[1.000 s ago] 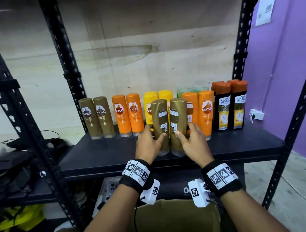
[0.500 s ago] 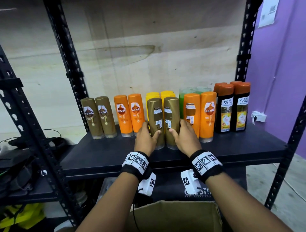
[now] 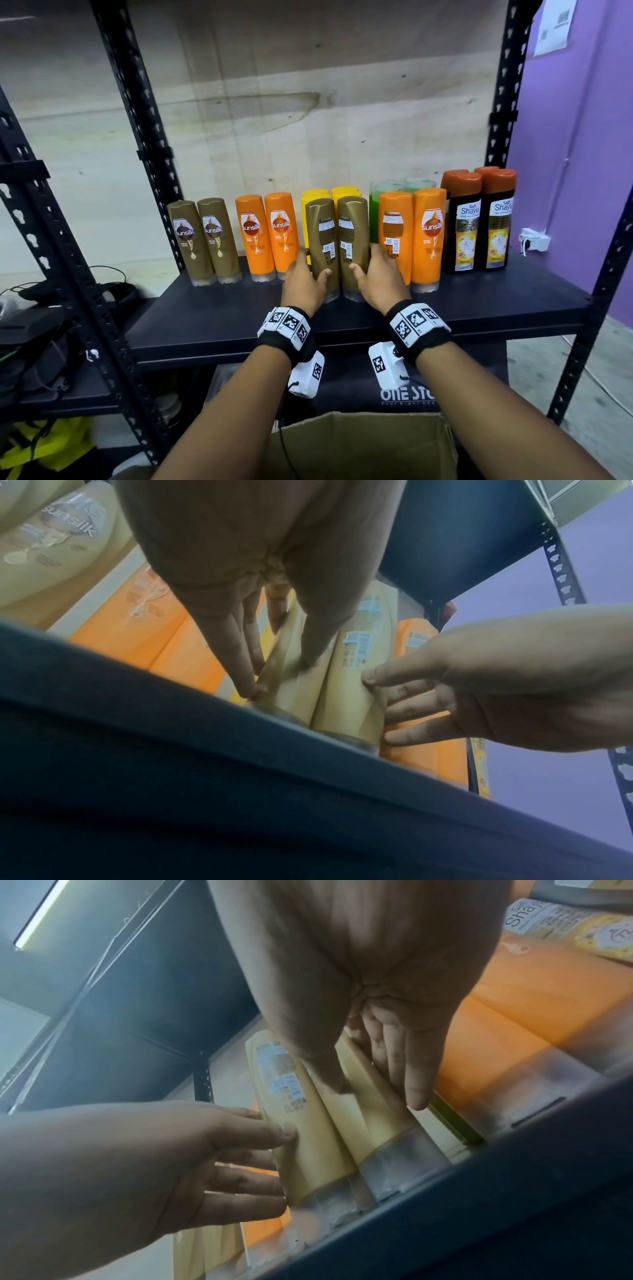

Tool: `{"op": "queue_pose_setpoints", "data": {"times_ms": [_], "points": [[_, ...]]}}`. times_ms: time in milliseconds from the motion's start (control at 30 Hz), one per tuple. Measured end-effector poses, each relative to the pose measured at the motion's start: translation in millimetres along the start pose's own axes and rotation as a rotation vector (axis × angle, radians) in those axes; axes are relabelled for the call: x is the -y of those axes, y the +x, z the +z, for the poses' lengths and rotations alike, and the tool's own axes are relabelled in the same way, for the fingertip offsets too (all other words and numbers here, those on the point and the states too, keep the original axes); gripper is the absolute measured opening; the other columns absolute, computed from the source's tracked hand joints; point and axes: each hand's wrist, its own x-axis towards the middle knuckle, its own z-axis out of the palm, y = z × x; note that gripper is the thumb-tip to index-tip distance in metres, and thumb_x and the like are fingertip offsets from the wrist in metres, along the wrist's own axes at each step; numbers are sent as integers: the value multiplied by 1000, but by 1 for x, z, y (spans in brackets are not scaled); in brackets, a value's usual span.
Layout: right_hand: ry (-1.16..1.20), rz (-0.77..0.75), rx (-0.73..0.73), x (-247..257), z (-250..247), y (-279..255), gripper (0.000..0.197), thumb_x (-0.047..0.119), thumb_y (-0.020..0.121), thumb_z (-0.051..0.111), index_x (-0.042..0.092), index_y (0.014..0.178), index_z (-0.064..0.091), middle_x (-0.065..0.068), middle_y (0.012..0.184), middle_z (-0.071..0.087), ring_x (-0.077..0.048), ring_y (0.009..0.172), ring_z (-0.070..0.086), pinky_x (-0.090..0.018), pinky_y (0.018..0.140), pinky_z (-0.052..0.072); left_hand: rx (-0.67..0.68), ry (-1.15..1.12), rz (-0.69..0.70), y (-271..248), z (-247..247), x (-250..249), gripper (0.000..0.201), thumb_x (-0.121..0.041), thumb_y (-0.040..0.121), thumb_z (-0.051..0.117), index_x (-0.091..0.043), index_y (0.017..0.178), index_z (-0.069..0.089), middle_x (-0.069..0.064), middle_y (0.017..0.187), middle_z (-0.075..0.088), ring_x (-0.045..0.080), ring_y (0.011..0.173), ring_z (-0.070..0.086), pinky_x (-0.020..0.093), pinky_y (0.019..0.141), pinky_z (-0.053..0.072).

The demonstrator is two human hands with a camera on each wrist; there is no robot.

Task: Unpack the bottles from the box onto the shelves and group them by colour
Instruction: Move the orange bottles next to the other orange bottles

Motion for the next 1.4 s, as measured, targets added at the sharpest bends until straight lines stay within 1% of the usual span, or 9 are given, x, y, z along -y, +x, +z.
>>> {"op": "queue_pose_setpoints", "data": {"times_ms": [167,233,333,633,767,867,967,1133,1400], "points": [[-42,23,66,-11,-6,-11,39,37,101,56,17,133,50,-9,119,64,-31,106,64,-41,85,55,-45,78,-21,-16,-1,3,38,-35,97,63,-11,126,56,10,121,65,30,113,61,43,96,51],[-83,14,65,-16,-12,-15,32,39,101,55,17,125,55,-7,111,66,-30,100,64,-44,84,57,-67,109,-32,-22,0,4,26,-37,98,60,-13,110,59,7,109,67,28,104,64,42,92,52],[-166,-64,24,-21,-22,-19,19,32,101,53,17,106,63,-5,104,66,-24,90,61,-38,75,54,-49,196,14,-28,2,3,25,-39,97,57,-15,90,61,5,92,68,31,91,66,42,83,54],[-254,-100,-76,-45,-62,-24,19,28,99,51,12,99,62,-7,105,61,-27,91,60,-37,73,53,83,281,181,-35,31,-39,32,-46,98,53,-19,90,69,5,91,71,29,89,67,43,79,57],[-163,-19,-100,-66,-74,-20,20,30,98,54,15,109,60,-7,116,57,-26,102,60,-43,85,55,81,179,264,-38,54,-60,26,-40,99,57,-17,110,64,2,111,65,22,99,65,41,87,56],[-71,51,-127,-84,-77,-15,38,33,97,58,16,129,49,-9,132,45,-30,121,54,-46,97,50,92,112,288,-39,71,-71,47,-38,100,56,-15,140,47,6,136,52,25,122,56,42,102,49],[17,82,-136,-96,-79,-8,57,32,96,63,15,145,39,-12,145,39,-32,131,49,-46,105,44,100,11,296,-39,84,-79,69,-34,99,57,-14,156,25,10,154,36,28,139,43,43,111,39],[113,110,-56,-107,-78,11,77,39,95,66,16,157,26,-10,155,40,-27,141,41,-45,114,36,156,-71,198,-34,101,-85,90,-33,99,59,-16,161,-3,13,162,26,33,143,38,47,115,35],[206,145,-43,-121,-71,22,77,42,91,72,17,151,31,-10,151,38,-28,135,46,-45,111,41,223,-115,109,-34,116,-75,88,-16,104,50,-24,159,-18,18,162,27,39,139,44,49,113,37]]}}
